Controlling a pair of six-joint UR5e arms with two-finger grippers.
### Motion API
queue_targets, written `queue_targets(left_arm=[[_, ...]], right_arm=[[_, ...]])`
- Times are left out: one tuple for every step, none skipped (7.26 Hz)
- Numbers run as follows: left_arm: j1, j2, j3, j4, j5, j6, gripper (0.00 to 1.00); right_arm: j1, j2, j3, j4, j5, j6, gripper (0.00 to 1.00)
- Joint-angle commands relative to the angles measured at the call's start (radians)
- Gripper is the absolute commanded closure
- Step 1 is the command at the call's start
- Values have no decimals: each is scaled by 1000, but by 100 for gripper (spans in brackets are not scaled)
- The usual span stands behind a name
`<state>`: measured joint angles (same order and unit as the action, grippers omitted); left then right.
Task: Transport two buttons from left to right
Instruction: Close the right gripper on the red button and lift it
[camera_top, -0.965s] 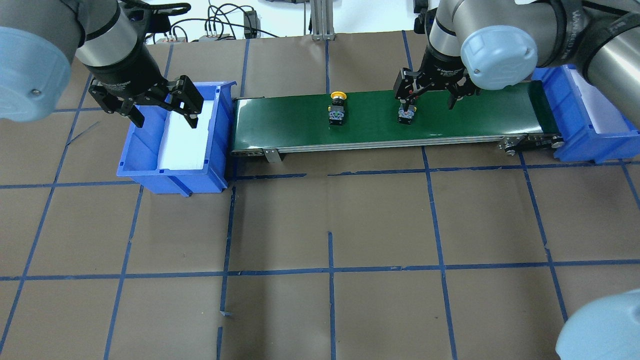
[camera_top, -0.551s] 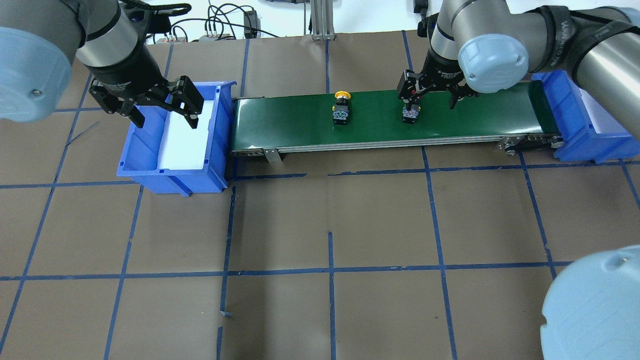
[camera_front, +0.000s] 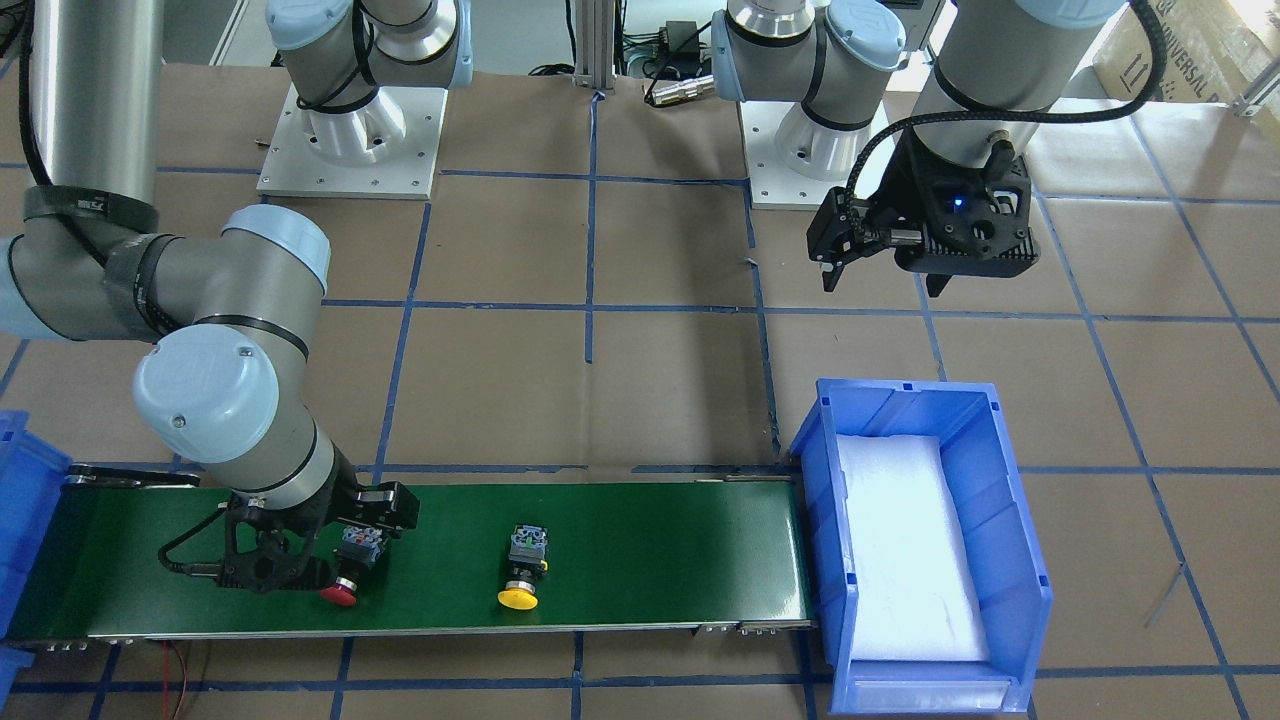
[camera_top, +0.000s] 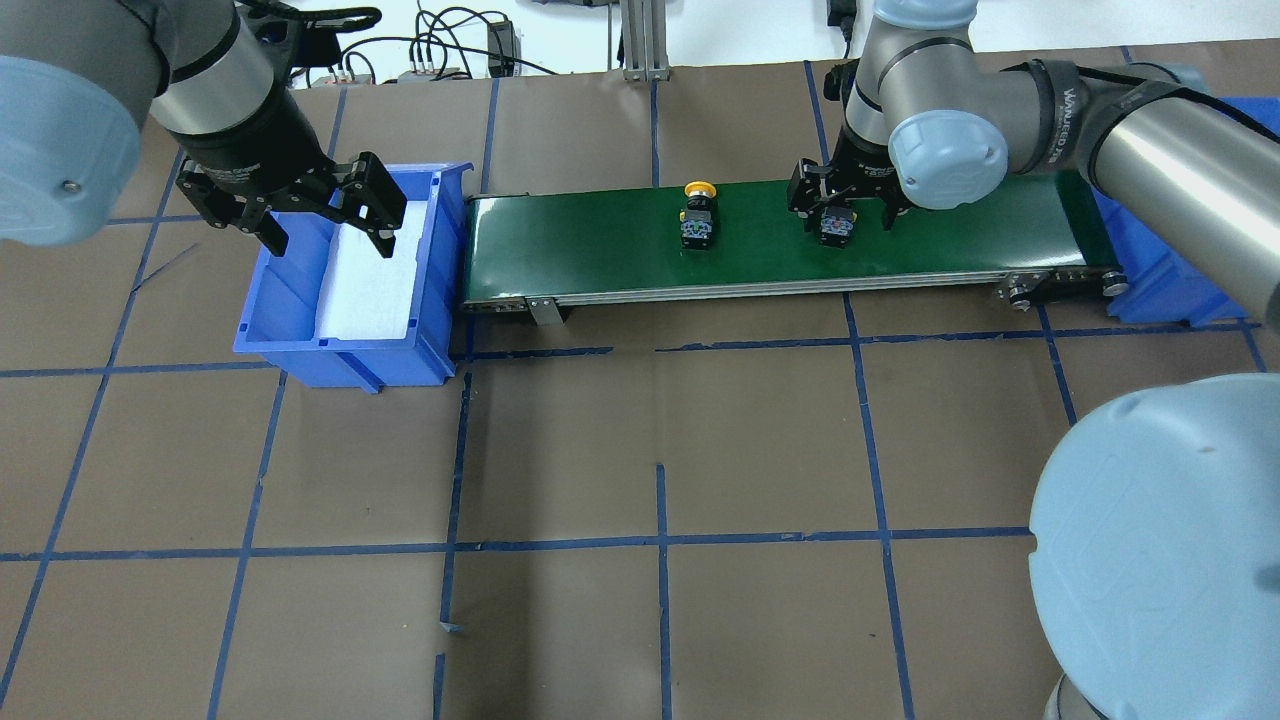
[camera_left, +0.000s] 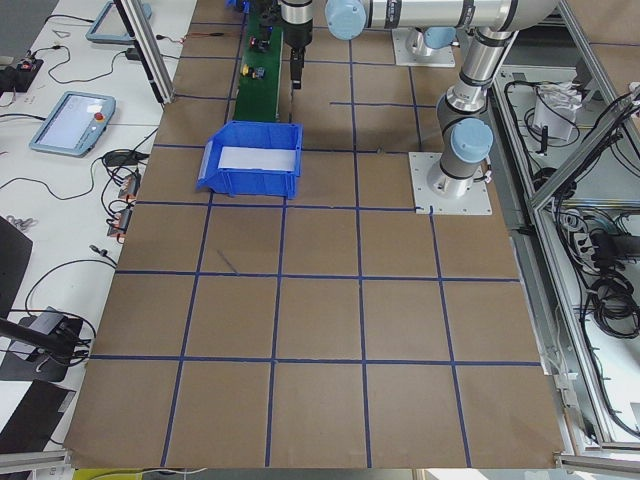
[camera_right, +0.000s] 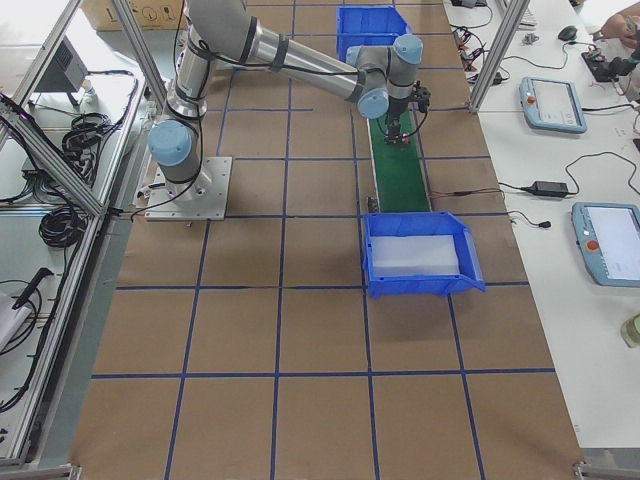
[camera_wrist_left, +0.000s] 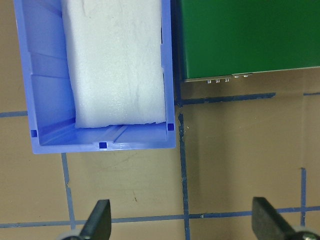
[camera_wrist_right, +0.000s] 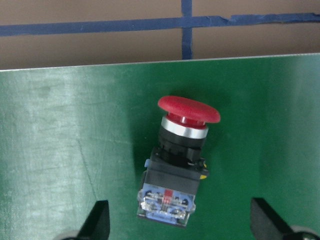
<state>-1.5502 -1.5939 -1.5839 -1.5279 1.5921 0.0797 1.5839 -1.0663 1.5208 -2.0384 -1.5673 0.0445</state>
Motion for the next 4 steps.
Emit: queue_targets(left_arm=[[-1, 0, -1, 0, 0, 0, 0], [-1, 0, -1, 0, -1, 0, 0], [-1, 0, -2, 0, 0, 0, 0], [1, 0, -2, 0, -1, 0, 0]], right_arm=[[-1, 6, 2, -9, 1, 24, 0], [-2, 8, 9, -9, 0, 26, 1], [-12, 8, 7, -9, 1, 23, 22], [-13, 8, -1, -11, 0, 23, 44]])
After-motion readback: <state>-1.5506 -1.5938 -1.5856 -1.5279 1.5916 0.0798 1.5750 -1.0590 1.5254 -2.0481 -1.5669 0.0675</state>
